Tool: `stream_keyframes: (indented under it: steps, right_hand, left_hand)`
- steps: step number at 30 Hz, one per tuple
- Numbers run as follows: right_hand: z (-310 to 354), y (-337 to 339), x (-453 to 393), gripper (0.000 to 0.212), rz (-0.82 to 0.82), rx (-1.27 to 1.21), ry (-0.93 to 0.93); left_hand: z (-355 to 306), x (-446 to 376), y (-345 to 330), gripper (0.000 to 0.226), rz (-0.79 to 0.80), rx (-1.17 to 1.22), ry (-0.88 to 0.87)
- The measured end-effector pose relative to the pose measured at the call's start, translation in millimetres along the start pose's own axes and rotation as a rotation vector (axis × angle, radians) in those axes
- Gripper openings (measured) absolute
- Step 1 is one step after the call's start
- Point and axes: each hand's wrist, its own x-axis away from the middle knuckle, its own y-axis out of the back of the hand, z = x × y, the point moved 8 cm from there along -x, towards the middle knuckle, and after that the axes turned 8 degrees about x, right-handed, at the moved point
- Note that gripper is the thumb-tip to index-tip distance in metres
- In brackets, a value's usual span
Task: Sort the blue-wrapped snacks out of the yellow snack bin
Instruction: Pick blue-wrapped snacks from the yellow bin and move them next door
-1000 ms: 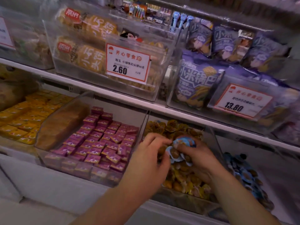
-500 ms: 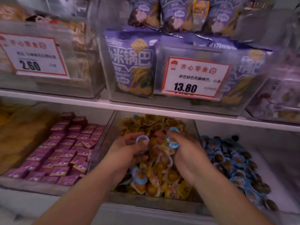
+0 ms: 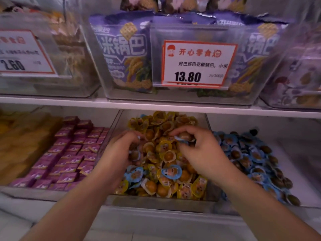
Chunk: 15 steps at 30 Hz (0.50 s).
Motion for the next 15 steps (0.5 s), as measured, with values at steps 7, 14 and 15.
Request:
stream_keyframes:
  steps: [7, 14, 15]
  right_hand:
    - [10.0, -41.3, 21.1, 0.032, 0.331, 0.959, 0.254]
    - [3.7, -49.5, 25.1, 0.024, 0.419, 0.913, 0.263]
    - [2.8, -47.7, 23.2, 0.022, 0.399, 0.864, 0.244]
  left_hand:
    - [-2.9, 39.7, -20.0, 0.011, 0.244, -1.208, -0.496]
    - [9.0, 31.4, -5.8, 0.026, 0.154, -1.617, -0.318]
    - [13.5, 29.3, -4.0, 0.028, 0.158, -1.634, -0.248]
